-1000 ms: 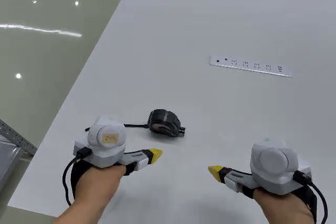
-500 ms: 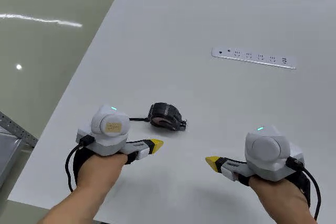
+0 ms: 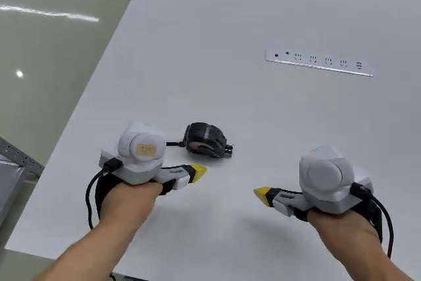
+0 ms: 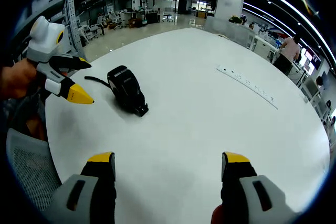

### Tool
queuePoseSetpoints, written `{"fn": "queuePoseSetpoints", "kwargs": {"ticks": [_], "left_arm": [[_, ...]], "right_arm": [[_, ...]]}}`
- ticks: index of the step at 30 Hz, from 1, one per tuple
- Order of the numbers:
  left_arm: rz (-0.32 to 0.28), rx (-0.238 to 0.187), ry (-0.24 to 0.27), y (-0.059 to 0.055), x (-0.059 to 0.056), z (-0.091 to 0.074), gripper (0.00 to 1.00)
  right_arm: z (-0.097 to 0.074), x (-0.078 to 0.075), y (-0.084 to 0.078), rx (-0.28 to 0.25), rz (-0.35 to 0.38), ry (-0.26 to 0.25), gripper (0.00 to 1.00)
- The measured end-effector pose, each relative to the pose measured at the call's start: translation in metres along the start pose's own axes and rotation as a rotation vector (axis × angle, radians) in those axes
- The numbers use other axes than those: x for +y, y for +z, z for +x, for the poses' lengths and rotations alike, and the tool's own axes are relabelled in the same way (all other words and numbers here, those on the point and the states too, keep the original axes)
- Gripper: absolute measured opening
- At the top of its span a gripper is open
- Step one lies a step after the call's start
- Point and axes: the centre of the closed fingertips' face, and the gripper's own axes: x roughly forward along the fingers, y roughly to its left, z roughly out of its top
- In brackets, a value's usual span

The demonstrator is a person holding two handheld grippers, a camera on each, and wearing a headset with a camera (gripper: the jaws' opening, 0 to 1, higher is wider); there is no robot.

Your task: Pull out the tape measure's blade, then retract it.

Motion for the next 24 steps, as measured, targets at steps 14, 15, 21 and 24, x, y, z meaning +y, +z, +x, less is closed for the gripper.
{"fn": "queuePoseSetpoints", "kwargs": {"ticks": [14, 15, 21, 24], "left_arm": [[0.053, 0.011, -0.023, 0.004, 0.011, 0.020, 0.94], [0.061, 0.014, -0.025, 0.004, 0.013, 0.022, 0.94], [0.082, 0.005, -0.054, 0.007, 0.016, 0.028, 0.92], [0.092, 0.002, -0.075, 0.008, 0.016, 0.033, 0.91]], "right_arm": [[0.021, -0.004, 0.011, 0.004, -0.048, 0.021, 0.81], [0.023, -0.003, 0.011, 0.005, -0.050, 0.025, 0.81], [0.033, 0.002, 0.010, 0.019, -0.066, 0.045, 0.79], [0.038, 0.006, 0.009, 0.025, -0.072, 0.057, 0.77]]}}
